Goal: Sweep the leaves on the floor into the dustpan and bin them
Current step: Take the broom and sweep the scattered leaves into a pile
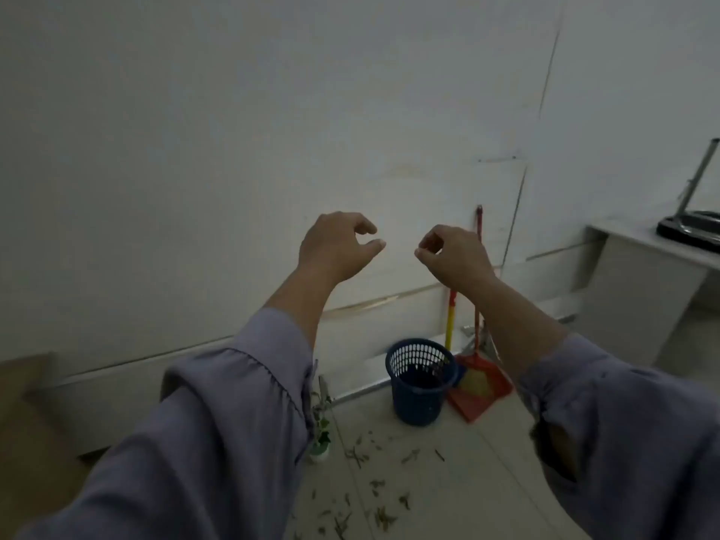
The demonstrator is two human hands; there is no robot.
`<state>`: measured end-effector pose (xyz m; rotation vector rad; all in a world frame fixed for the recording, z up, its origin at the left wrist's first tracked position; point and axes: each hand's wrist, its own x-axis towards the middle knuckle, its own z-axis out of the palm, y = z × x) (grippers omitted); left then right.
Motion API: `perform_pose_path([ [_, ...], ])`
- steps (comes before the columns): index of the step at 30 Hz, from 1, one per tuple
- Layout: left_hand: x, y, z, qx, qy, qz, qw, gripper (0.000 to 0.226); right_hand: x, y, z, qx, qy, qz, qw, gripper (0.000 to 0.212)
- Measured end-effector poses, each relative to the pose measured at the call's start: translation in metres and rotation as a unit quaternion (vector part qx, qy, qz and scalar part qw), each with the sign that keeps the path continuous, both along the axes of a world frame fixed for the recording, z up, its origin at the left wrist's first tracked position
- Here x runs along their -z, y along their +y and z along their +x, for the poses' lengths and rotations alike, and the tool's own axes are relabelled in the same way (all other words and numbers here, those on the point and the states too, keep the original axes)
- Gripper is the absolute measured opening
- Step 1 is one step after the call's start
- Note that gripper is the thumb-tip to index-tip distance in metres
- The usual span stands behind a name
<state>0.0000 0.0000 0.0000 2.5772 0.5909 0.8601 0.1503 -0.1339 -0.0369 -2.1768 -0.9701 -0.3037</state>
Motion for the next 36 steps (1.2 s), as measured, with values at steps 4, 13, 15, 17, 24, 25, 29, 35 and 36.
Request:
perform_pose_path([
  [4, 0.015, -0.008, 0.03, 0.024, 0.042, -0.01, 0.999, 0.032, 0.015, -0.014, 0.021, 0.027, 0.017, -0.027, 0.999, 0.02],
  [13, 0.039, -0.053, 0.155, 0.053, 0.061, -0.029, 0.996, 0.037, 0.032, -0.056, 0.141, 0.03, 0.026, -0.047, 0.998, 0.023],
  [15, 0.043, -0.067, 0.193, 0.047, 0.054, -0.044, 0.996, 0.037, 0.033, -0.068, 0.178, 0.029, 0.029, -0.048, 0.998, 0.022],
  [17, 0.049, -0.083, 0.233, 0.045, 0.053, -0.06, 0.996, 0.038, 0.034, -0.084, 0.215, 0.029, 0.035, -0.058, 0.997, 0.021],
  [24, 0.074, -0.128, 0.353, 0.028, 0.036, -0.117, 0.992, 0.038, 0.033, -0.13, 0.337, 0.021, 0.05, -0.079, 0.995, 0.017],
  [25, 0.079, -0.132, 0.368, 0.027, 0.041, -0.121, 0.991, 0.038, 0.035, -0.133, 0.351, 0.021, 0.05, -0.078, 0.995, 0.016],
  [29, 0.095, -0.139, 0.424, 0.029, 0.084, -0.123, 0.988, 0.038, 0.051, -0.14, 0.406, 0.027, 0.071, -0.077, 0.994, 0.016],
  [35, 0.116, -0.128, 0.516, 0.019, 0.096, -0.142, 0.985, 0.037, 0.08, -0.126, 0.485, 0.023, 0.106, -0.076, 0.991, 0.016],
  [36, 0.12, -0.125, 0.533, 0.019, 0.103, -0.141, 0.984, 0.036, 0.084, -0.121, 0.5, 0.021, 0.111, -0.079, 0.99, 0.016],
])
